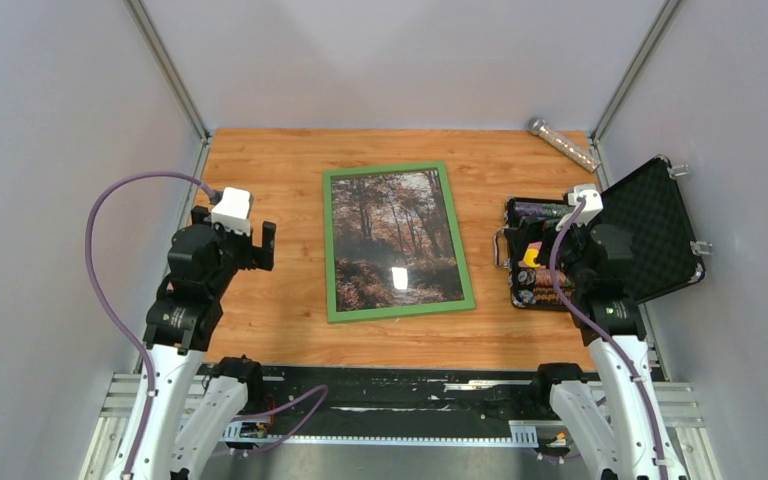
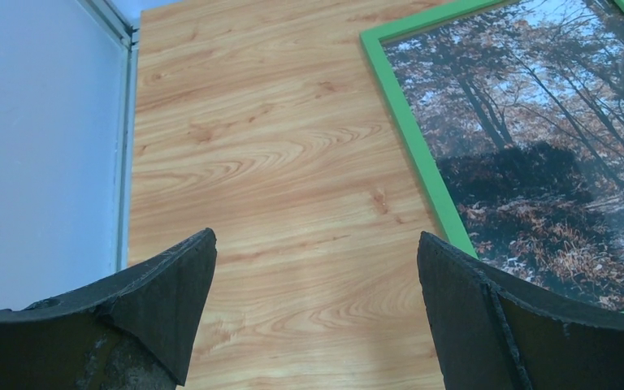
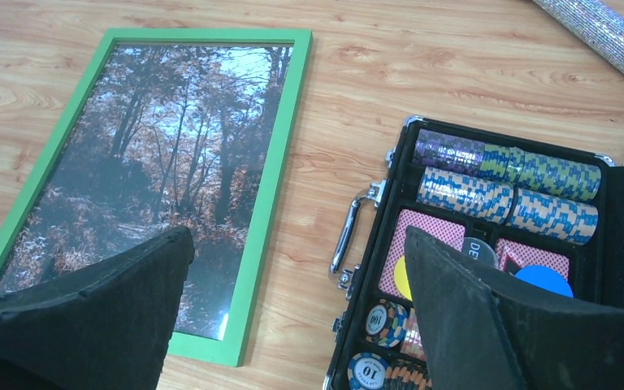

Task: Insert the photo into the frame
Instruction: Reset both arms

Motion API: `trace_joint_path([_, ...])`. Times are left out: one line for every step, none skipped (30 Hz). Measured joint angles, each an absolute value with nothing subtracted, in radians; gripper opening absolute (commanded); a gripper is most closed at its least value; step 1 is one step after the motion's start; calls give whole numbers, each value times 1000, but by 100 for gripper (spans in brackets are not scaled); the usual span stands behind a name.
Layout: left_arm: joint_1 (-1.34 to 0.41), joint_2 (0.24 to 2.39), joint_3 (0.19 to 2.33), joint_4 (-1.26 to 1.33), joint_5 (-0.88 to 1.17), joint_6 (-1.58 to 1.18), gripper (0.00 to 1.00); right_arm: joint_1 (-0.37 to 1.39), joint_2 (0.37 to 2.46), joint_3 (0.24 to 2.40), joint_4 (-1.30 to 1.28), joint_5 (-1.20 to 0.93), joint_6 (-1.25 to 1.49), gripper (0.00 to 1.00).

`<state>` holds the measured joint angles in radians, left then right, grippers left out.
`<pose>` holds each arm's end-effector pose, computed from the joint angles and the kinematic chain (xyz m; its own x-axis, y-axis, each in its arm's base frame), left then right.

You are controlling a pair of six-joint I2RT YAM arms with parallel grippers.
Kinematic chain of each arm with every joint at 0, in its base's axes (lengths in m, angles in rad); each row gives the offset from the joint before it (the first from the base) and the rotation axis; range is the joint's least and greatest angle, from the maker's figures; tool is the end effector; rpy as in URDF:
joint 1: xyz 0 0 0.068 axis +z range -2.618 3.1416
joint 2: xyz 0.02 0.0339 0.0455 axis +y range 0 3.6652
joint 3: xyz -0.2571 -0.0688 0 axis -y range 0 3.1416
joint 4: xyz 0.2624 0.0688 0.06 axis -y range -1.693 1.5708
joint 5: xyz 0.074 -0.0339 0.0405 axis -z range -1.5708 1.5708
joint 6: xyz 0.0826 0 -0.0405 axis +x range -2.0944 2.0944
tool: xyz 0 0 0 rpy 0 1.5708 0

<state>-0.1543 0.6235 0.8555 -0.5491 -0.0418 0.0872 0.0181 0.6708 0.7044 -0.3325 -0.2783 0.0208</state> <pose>0.1997 -0.0276 0.3335 -0.2970 0.1343 -0.9454 0.1407 0.9854 0.0957 0.2250 0.0268 0.2969 -0.3002 0.0146 -0.9538 -0.2737 0.9565 0.1008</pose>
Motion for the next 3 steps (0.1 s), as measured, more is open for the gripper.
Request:
trace_joint_path([-154, 624, 855, -549, -39, 87, 100, 18, 670, 704, -332, -278, 21, 100])
trace_joint_path([-154, 622, 855, -549, -38, 87, 100, 18, 670, 703, -332, -278, 21, 100])
trace_joint_path([-154, 622, 855, -549, -35, 87, 100, 18, 670, 703, -332, -278, 21, 100])
